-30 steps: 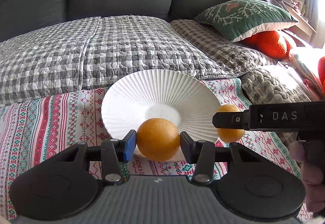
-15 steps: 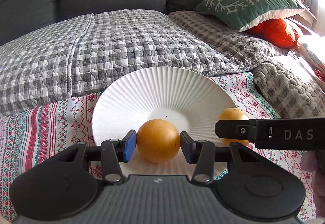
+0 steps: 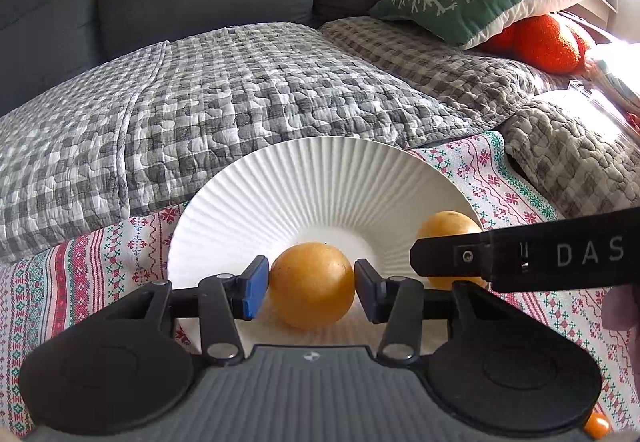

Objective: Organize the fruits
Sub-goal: 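Carry both fruits into the white bowl and open both tools, then withdraw both tools from the bowl toward the remaining fruit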

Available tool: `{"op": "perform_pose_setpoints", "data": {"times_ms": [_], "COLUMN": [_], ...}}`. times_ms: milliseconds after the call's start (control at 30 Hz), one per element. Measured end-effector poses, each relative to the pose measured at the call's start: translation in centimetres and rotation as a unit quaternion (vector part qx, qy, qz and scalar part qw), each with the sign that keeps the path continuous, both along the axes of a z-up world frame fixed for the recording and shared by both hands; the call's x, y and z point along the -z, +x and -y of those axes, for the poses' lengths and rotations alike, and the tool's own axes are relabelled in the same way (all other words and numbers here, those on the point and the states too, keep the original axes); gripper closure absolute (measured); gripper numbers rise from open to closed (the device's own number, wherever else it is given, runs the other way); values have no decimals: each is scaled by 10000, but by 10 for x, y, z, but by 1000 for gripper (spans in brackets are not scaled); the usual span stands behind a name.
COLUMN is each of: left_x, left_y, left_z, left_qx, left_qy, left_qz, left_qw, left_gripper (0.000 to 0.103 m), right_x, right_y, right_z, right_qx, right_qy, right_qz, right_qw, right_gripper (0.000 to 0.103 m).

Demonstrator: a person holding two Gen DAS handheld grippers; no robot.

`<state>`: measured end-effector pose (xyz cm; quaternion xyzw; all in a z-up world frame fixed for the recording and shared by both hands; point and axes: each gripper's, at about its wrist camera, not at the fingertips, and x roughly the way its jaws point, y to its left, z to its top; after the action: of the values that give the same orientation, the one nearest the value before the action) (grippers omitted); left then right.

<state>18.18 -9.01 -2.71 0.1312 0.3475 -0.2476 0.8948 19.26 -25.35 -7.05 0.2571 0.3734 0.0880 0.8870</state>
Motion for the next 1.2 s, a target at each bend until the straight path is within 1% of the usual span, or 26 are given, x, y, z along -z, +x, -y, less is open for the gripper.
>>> {"op": "perform_pose_setpoints", "data": {"times_ms": [133, 167, 233, 300, 333, 367, 400, 600, 700, 1000, 1200], "left_x": [-2, -3, -5, -8, -10, -11, -13, -22, -27, -37, -41], "left_y": [-2, -3, -5, -9, -12, -14, -17, -40, -54, -95, -118], "left_z": [-3, -4, -6, -9, -11, -12, -14, -27, -35, -64, -81], "left_qx": [21, 6, -13, -64, -104, -126, -146, -267, -353, -701, -912], "left_qy": [1, 15, 9, -7, -9, -16, -30, -68, -69, -105, -173], "left_qz": [-35, -22, -28, -54, -47, -48, -57, -131, -175, -286, -361], "left_qw": [10000, 10000, 10000, 10000, 9999, 9999, 9999, 9995, 9992, 9971, 9950], "left_gripper": [58, 55, 49, 41, 38, 31, 27, 16, 12, 7, 5], "right_x": [-2, -4, -9, -14, -16, -19, -21, -32, -37, -49, -52], "right_y": [-3, -5, -9, -14, -16, -20, -23, -45, -58, -96, -118], "right_z": [1, 3, 6, 8, 8, 8, 8, -1, -4, -17, -25], "right_qx": [28, 45, 98, 143, 165, 183, 177, 112, 87, -48, -163], "right_qy": [100, 160, 235, 229, 226, 231, 219, -132, -237, -565, -858], "right_qz": [27, 45, 83, 119, 123, 125, 122, 113, 104, 98, 140], "right_qw": [9999, 9999, 9996, 9996, 9995, 9995, 9995, 9998, 9996, 9983, 9961], "right_gripper": [55, 54, 47, 37, 34, 30, 28, 18, 13, 10, 8]}}
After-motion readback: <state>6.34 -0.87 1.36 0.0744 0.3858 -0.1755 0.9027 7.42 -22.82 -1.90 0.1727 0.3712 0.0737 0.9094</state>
